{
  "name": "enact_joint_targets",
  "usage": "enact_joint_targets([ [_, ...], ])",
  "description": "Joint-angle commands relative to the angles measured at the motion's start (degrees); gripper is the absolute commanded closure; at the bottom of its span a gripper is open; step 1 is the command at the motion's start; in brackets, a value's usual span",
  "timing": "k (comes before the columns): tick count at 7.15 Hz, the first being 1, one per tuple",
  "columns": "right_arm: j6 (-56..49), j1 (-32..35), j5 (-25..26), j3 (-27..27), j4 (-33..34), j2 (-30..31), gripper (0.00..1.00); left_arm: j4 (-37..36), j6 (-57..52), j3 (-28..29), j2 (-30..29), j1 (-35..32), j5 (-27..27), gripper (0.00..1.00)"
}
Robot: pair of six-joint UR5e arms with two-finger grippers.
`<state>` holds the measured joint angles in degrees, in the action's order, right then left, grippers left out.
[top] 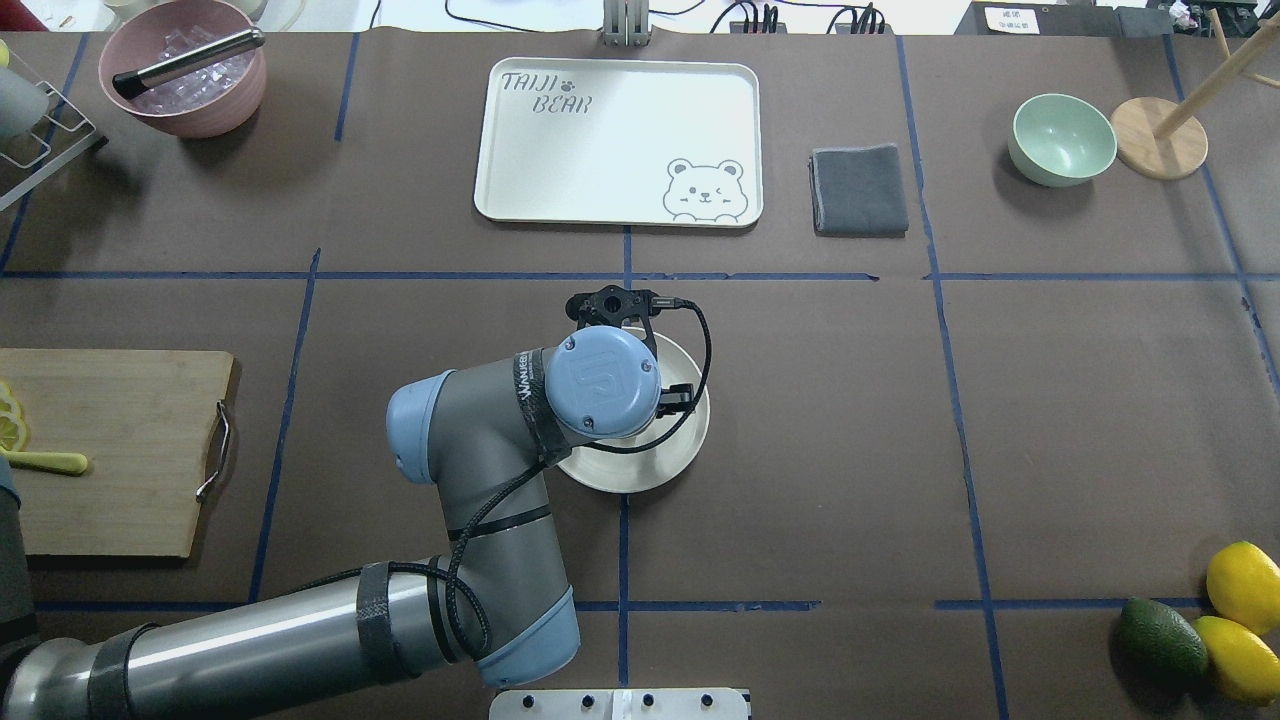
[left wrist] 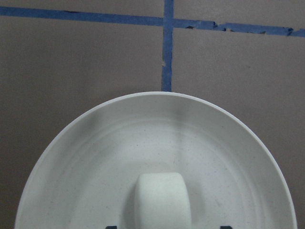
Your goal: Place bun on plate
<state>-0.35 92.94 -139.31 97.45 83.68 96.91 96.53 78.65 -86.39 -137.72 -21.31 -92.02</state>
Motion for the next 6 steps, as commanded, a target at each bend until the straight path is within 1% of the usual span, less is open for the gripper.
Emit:
enact_joint_targets([
  [1,0.00,0.04,-0.09,0.02,0.00,0.03,0.00,-0.37,-1.29,-3.06,-0.26,-1.27,-0.26,0.00],
  [2,0.00,-0.04,0.09,-0.07,0.00,-0.14,0.00,-2.90,-5.13,-5.26,0.95,-4.33,-0.53,0.00],
  [3,-0.09,-0.39,0.09,-0.07,0.17,-0.75,0.00,-8.49,-10.31,-8.32,2.10,-7.75,-2.53,0.00],
  [4,0.00,-1.44,0.09,-0.07,0.17,-0.85,0.00,-12.81,-14.79,-12.62,5.76,-12.14,-8.47,0.00],
  [5,0.00,-2.32,0.00,-0.33,0.26,-1.54,0.00,-14.07,-21.02,-17.97,11.63,-16.96,-13.40,0.00],
  [6,0.00,-3.11,0.09,-0.85,1.22,-2.68,0.00,-14.08,-28.13,-20.46,16.30,-22.84,-19.19,0.00],
])
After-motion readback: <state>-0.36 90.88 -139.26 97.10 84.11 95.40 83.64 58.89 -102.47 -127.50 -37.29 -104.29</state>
